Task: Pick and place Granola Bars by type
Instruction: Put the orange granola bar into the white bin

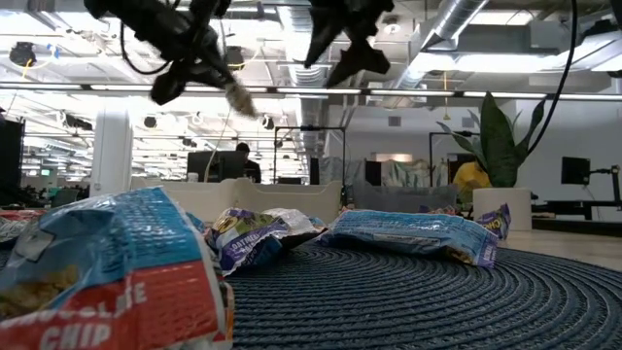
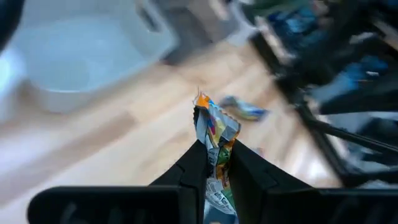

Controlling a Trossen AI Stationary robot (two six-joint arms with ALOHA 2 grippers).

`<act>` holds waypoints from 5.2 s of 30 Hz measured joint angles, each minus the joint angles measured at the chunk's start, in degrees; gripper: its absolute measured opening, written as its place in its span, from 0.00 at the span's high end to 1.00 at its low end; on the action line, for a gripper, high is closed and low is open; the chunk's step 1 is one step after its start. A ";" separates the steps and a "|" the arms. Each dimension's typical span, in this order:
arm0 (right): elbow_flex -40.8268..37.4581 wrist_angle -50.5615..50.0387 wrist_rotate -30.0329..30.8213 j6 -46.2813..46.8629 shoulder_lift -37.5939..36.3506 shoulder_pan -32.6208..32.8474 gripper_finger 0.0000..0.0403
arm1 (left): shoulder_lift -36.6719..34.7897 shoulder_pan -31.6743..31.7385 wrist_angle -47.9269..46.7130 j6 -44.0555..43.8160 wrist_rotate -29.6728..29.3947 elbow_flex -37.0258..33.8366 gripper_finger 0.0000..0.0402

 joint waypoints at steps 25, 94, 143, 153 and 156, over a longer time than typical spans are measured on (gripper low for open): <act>0.00 -5.78 0.34 -0.14 0.07 2.02 0.54 | -0.98 38.60 -11.01 19.57 -0.39 -0.01 0.82; -10.54 22.35 -4.84 31.96 20.98 21.01 0.57 | -10.55 -2.78 -6.76 14.38 28.33 -0.07 0.69; 17.03 -2.95 10.45 17.39 20.90 16.46 1.00 | -12.49 -2.76 -9.31 9.52 24.07 -0.05 0.69; 27.22 -5.96 14.72 11.51 20.87 14.32 1.00 | -12.45 -2.30 -7.80 3.14 15.83 -0.04 0.59; 28.59 -5.89 14.77 10.83 20.87 13.87 1.00 | -12.44 -1.68 -5.38 1.28 13.95 -0.04 0.52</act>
